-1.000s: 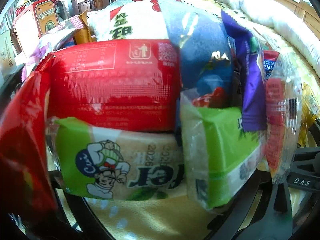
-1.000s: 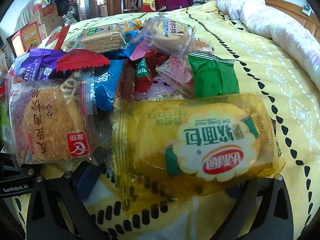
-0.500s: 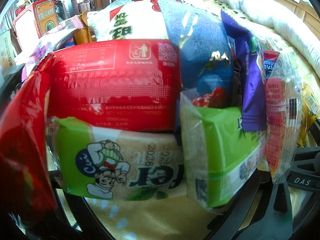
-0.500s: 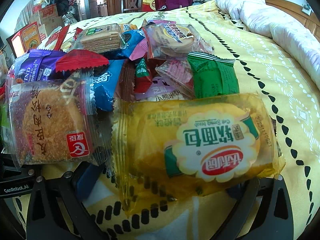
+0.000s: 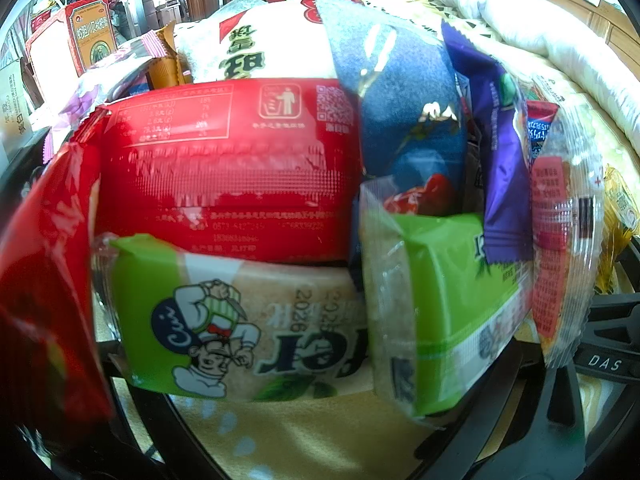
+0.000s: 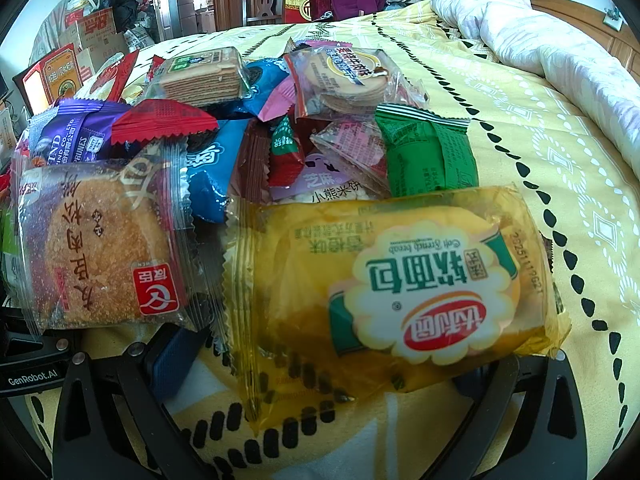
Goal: Organize snacks
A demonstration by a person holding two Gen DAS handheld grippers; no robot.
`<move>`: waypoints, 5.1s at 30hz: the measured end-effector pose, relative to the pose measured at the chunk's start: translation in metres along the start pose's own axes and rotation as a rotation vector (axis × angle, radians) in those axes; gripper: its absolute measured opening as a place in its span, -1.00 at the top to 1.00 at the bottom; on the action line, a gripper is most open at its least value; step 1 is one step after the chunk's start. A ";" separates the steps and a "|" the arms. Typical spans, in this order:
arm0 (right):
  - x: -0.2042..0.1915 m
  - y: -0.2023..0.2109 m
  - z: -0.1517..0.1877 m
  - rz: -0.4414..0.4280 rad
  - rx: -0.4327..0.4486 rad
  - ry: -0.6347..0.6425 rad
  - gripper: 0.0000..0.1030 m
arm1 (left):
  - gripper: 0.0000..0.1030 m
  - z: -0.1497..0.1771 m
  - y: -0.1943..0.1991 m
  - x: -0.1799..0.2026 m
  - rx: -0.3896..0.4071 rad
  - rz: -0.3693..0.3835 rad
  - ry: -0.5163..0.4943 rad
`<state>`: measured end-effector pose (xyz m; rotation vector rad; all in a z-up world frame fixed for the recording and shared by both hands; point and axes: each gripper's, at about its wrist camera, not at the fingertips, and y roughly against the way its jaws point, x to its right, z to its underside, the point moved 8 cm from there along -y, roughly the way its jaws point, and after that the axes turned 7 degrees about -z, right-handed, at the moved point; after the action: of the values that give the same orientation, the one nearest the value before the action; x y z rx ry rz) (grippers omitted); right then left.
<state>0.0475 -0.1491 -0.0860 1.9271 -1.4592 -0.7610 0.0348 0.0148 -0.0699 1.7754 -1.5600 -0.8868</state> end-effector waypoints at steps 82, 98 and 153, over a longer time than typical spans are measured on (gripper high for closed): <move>0.000 0.000 0.000 0.002 -0.001 0.003 -1.00 | -0.80 -0.057 0.101 0.059 0.151 0.459 -0.203; 0.007 0.036 0.011 -0.125 -0.042 -0.005 -0.97 | 0.21 -0.040 0.069 0.079 -0.031 0.535 -0.296; 0.007 0.052 0.013 -0.259 -0.267 0.363 -0.24 | 0.52 -0.018 0.073 0.070 -0.029 0.516 -0.173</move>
<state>0.0068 -0.1687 -0.0567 1.9404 -0.8586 -0.6369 0.0128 -0.0635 -0.0070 1.2049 -1.9789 -0.8092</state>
